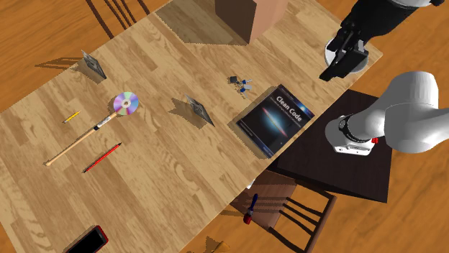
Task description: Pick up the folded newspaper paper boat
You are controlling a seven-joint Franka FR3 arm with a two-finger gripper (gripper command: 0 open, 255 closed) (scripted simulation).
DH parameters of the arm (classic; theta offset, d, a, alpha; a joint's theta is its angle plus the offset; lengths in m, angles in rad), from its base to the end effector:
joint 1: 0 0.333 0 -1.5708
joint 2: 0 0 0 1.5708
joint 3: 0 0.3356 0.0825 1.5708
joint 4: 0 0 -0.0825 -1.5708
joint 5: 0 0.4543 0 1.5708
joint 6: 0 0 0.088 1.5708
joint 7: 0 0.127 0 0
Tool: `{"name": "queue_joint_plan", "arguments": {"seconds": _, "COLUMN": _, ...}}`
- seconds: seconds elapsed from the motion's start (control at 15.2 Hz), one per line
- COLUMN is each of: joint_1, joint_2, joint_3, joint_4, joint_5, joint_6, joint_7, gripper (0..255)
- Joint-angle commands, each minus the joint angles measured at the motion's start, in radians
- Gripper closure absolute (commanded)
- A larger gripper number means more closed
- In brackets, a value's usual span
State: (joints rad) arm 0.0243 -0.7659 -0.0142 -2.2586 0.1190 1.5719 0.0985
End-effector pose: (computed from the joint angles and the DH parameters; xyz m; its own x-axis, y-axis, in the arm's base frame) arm 0.3708 0.0174 0.6311 0.9942 -0.0845 0.0661 -0.0749 -0.9880 -0.1353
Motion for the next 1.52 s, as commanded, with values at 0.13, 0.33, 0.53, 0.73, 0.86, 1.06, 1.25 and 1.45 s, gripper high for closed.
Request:
{"name": "queue_joint_plan", "arguments": {"seconds": 0.13, "joint_1": -0.001, "joint_2": 0.039, "joint_3": 0.023, "joint_4": -0.023, "joint_5": 0.010, "joint_6": 0.064, "joint_7": 0.030, "gripper": 0}}
{"name": "queue_joint_plan", "arguments": {"seconds": 0.33, "joint_1": -0.003, "joint_2": 0.107, "joint_3": 0.058, "joint_4": -0.046, "joint_5": 0.023, "joint_6": 0.159, "joint_7": 0.074, "gripper": 0}}
{"name": "queue_joint_plan", "arguments": {"seconds": 0.53, "joint_1": -0.006, "joint_2": 0.187, "joint_3": 0.090, "joint_4": -0.056, "joint_5": 0.031, "joint_6": 0.252, "joint_7": 0.119, "gripper": 0}}
{"name": "queue_joint_plan", "arguments": {"seconds": 0.73, "joint_1": -0.010, "joint_2": 0.276, "joint_3": 0.121, "joint_4": -0.053, "joint_5": 0.035, "joint_6": 0.341, "joint_7": 0.164, "gripper": 0}}
{"name": "queue_joint_plan", "arguments": {"seconds": 0.86, "joint_1": -0.012, "joint_2": 0.340, "joint_3": 0.141, "joint_4": -0.044, "joint_5": 0.033, "joint_6": 0.398, "joint_7": 0.196, "gripper": 0}}
{"name": "queue_joint_plan", "arguments": {"seconds": 1.06, "joint_1": -0.017, "joint_2": 0.442, "joint_3": 0.167, "joint_4": -0.020, "joint_5": 0.024, "joint_6": 0.478, "joint_7": 0.245, "gripper": 0}}
{"name": "queue_joint_plan", "arguments": {"seconds": 1.25, "joint_1": -0.022, "joint_2": 0.550, "joint_3": 0.190, "joint_4": 0.017, "joint_5": 0.006, "joint_6": 0.549, "joint_7": 0.297, "gripper": 0}}
{"name": "queue_joint_plan", "arguments": {"seconds": 1.45, "joint_1": -0.025, "joint_2": 0.662, "joint_3": 0.208, "joint_4": 0.066, "joint_5": -0.021, "joint_6": 0.612, "joint_7": 0.354, "gripper": 0}}
